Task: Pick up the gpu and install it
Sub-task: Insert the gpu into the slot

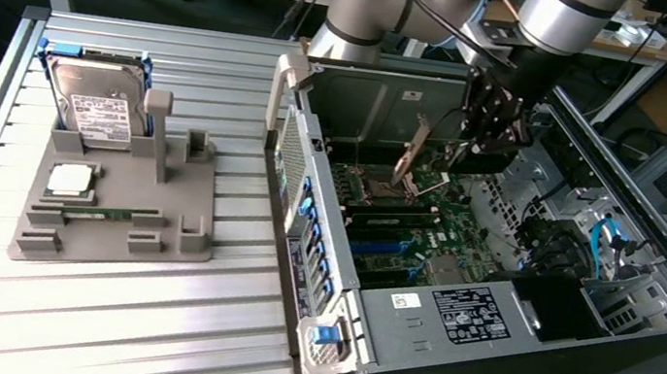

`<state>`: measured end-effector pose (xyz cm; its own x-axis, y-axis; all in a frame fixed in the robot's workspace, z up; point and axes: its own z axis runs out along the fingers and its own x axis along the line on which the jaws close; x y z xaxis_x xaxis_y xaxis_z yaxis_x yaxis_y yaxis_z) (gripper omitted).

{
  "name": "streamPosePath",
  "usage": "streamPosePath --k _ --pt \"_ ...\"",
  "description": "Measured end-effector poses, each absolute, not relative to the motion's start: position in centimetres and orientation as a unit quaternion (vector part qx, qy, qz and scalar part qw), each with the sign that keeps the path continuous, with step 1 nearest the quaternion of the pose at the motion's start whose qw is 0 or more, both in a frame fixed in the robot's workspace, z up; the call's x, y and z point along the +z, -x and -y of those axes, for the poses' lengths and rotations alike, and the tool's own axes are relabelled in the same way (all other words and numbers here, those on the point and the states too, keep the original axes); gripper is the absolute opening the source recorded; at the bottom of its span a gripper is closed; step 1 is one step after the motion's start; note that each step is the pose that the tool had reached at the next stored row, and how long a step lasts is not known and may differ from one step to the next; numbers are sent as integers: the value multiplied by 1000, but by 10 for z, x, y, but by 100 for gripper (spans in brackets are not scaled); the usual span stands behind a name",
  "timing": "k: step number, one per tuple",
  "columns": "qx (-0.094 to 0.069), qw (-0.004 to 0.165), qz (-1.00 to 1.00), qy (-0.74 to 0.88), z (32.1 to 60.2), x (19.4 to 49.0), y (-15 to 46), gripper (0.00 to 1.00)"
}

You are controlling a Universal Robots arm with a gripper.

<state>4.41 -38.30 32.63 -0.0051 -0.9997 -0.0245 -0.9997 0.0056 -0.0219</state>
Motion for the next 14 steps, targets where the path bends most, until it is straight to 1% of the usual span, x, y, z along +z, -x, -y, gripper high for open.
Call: streamPosePath --k 14 --pt "1 16 -709 705 384 323 -42 27"
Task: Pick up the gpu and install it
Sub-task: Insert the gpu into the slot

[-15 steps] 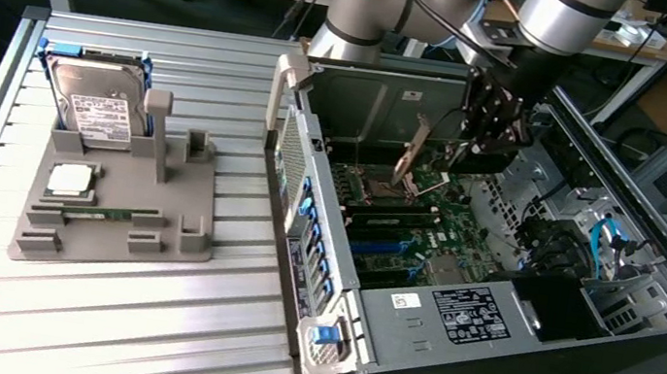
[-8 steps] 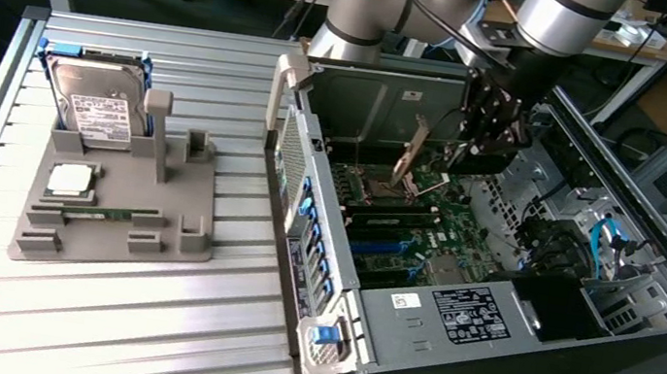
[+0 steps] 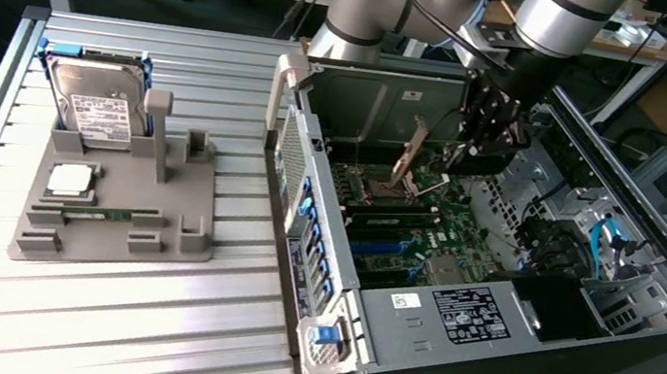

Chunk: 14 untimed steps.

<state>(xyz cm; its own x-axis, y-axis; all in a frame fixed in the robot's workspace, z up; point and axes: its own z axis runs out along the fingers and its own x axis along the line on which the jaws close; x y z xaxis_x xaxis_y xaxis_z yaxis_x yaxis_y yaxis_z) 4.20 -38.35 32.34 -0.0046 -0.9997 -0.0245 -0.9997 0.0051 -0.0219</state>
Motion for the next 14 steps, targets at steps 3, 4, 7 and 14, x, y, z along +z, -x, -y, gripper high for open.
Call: streamPosePath --k 3,4,7,14 --pt "1 16 -709 705 384 323 -42 27" --pt "1 16 -709 705 384 323 -41 27" --pt "1 16 -709 705 384 322 -40 27" --pt "1 16 -709 705 385 321 -36 27"
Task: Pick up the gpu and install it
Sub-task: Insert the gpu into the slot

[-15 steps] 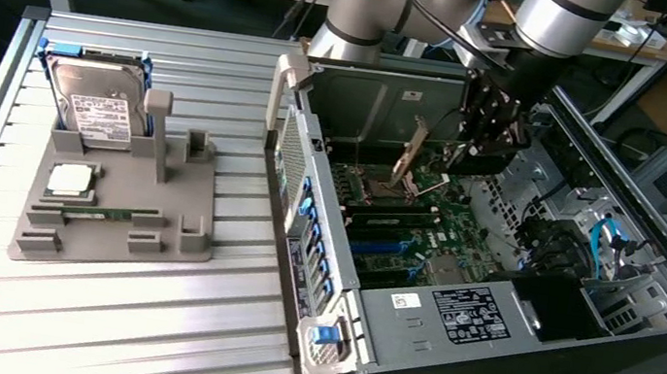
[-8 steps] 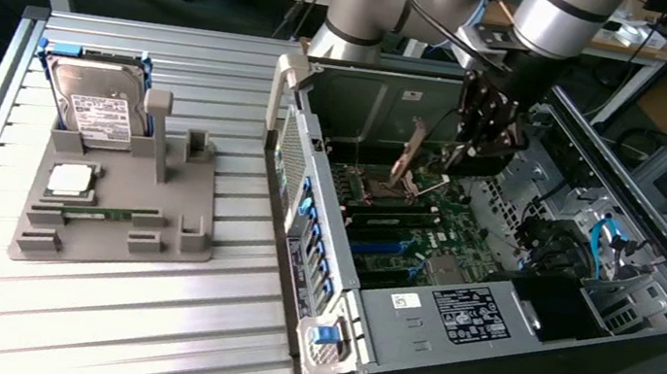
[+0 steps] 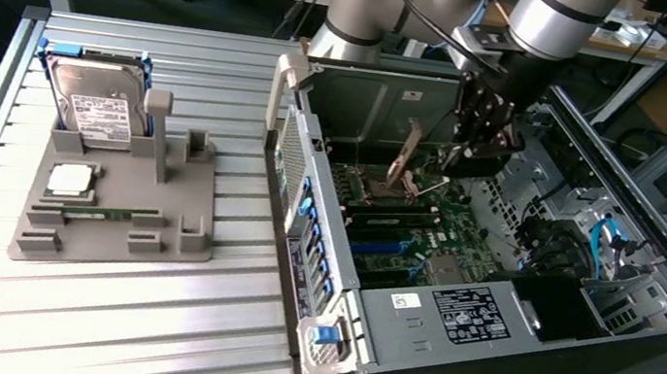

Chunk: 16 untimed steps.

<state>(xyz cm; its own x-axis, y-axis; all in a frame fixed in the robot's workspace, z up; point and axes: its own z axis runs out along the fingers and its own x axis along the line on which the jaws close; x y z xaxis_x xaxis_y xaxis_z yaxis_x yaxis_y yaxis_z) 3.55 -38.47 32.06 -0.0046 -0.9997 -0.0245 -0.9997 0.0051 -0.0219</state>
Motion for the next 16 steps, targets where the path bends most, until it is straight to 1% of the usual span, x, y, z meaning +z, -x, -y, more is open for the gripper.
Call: streamPosePath --k 16 --pt "1 16 -709 705 385 318 -26 27"
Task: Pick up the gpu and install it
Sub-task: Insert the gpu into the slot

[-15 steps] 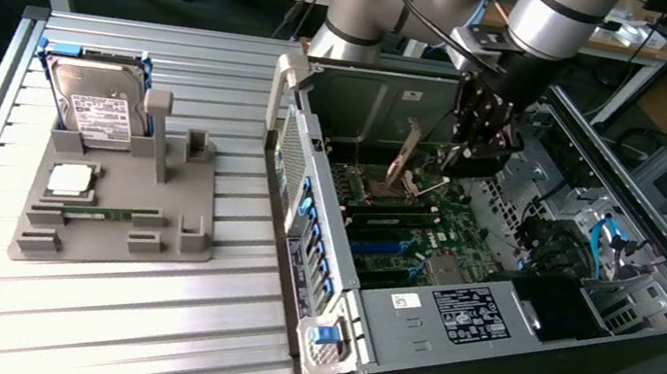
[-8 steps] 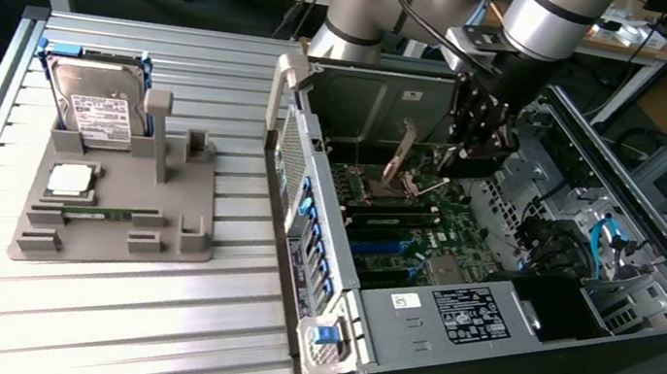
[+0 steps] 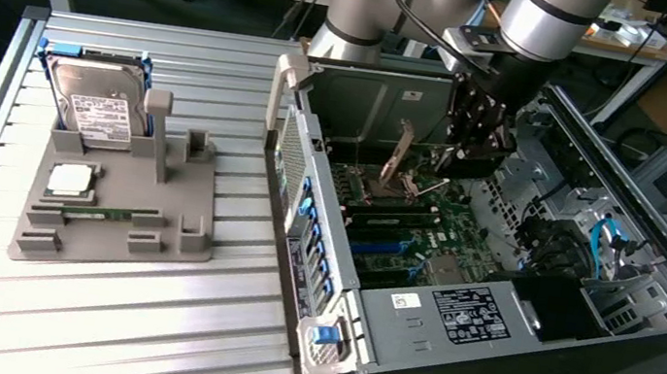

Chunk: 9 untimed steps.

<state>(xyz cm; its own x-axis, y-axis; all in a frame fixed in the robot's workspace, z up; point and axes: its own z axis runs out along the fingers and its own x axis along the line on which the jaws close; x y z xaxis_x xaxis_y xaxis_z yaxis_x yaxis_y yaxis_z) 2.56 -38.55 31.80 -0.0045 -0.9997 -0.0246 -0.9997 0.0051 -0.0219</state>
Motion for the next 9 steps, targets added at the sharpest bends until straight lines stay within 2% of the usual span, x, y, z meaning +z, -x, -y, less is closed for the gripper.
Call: streamPosePath --k 9 --pt "1 16 -709 705 386 316 -22 27"
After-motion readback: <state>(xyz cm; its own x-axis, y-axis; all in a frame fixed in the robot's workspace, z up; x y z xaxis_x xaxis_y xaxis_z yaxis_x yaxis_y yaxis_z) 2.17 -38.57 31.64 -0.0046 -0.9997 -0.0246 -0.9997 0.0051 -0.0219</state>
